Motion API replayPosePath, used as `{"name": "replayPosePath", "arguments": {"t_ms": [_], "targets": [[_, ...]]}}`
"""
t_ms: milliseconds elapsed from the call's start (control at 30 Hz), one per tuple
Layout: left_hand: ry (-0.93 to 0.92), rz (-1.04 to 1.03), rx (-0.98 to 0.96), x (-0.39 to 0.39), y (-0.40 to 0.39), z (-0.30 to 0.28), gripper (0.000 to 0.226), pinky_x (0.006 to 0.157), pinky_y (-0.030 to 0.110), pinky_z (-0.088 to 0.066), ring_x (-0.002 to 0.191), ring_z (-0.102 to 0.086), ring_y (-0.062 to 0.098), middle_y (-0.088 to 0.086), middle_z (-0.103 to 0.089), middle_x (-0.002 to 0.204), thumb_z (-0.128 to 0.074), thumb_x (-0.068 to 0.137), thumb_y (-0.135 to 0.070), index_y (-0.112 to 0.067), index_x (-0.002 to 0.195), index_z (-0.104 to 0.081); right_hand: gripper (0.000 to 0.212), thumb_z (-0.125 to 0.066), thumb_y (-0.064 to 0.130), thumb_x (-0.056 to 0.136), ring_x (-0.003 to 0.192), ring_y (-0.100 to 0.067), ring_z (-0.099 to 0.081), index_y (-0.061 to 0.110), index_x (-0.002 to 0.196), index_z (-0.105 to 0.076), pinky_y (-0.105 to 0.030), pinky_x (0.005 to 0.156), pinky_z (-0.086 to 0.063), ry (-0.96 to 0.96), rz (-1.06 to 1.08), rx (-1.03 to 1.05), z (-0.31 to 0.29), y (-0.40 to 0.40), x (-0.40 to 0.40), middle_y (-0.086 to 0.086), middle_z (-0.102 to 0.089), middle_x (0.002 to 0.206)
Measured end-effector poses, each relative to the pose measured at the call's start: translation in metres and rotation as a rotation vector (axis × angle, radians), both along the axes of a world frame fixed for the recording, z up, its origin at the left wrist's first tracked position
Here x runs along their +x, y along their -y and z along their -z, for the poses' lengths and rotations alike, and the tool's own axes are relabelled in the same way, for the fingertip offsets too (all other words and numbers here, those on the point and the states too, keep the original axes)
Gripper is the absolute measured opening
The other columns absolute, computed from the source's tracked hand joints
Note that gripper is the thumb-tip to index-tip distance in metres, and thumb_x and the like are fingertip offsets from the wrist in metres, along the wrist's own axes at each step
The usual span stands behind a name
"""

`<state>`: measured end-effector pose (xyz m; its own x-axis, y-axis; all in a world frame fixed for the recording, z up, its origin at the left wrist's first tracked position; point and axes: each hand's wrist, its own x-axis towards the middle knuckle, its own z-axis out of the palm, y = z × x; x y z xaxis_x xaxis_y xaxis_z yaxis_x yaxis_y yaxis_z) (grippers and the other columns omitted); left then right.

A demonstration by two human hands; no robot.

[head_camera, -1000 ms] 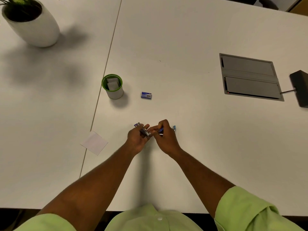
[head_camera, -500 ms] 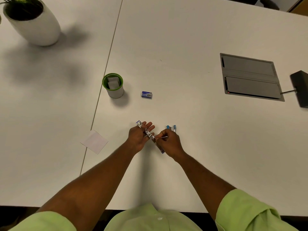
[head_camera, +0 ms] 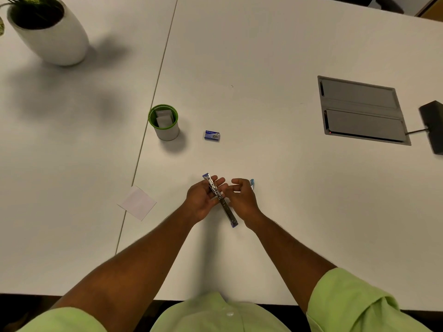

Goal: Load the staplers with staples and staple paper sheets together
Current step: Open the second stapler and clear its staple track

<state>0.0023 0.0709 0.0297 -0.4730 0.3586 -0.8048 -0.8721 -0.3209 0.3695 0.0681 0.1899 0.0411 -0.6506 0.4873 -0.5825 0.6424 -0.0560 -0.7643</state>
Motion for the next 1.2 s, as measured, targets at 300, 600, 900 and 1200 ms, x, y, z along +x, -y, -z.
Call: {"name": "replayPosePath", "arguments": {"t_ms": [300, 600, 900, 1200], "targets": [[-0.092, 0.123, 0.010, 0.006, -0.006, -0.004, 0.024, 0.075, 0.037, -0.060, 0.090, -0.076, 0.023, 0.011, -0.077, 0.105, -0.049, 0.100, -0.010, -0.006, 0.118, -0.065, 0.024, -0.069, 0.039, 0.089, 0.077, -0.022, -0.069, 0.015, 0.086, -0.066, -0.036, 0.072, -0.056, 0.047, 0.073, -0.134, 0.001, 0.017, -0.018, -0.007, -0.072, 0.084], [-0.124, 0.145, -0.001, 0.008, -0.005, -0.008, 0.026, 0.078, 0.039, -0.053, 0.096, -0.069, 0.028, 0.014, -0.073, 0.113, -0.046, 0.103, -0.013, -0.007, 0.117, -0.067, 0.029, -0.068, 0.044, 0.086, 0.091, -0.028, -0.072, 0.015, 0.087, -0.065, -0.048, 0.085, -0.060, 0.125, 0.105, -0.140, 0.009, 0.020, -0.024, -0.009, -0.074, 0.091], [-0.126, 0.143, -0.022, 0.010, -0.004, -0.003, 0.027, 0.075, 0.033, -0.058, 0.089, -0.072, 0.021, 0.009, -0.076, 0.108, -0.049, 0.102, -0.014, -0.007, 0.119, -0.069, 0.031, -0.064, 0.036, 0.089, 0.095, -0.026, -0.071, 0.008, 0.103, -0.066, -0.039, 0.083, -0.057, 0.123, 0.094, -0.118, 0.006, 0.022, -0.027, -0.009, -0.073, 0.098], [-0.117, 0.116, -0.047, 0.013, -0.005, 0.000, 0.029, 0.091, 0.041, -0.056, 0.100, -0.069, 0.025, 0.014, -0.073, 0.114, -0.049, 0.101, -0.013, -0.006, 0.120, -0.070, 0.027, -0.064, 0.033, 0.090, 0.093, -0.023, -0.070, 0.011, 0.105, -0.068, -0.041, 0.087, -0.059, 0.126, 0.076, -0.066, 0.009, 0.024, -0.029, -0.005, -0.073, 0.096]]}}
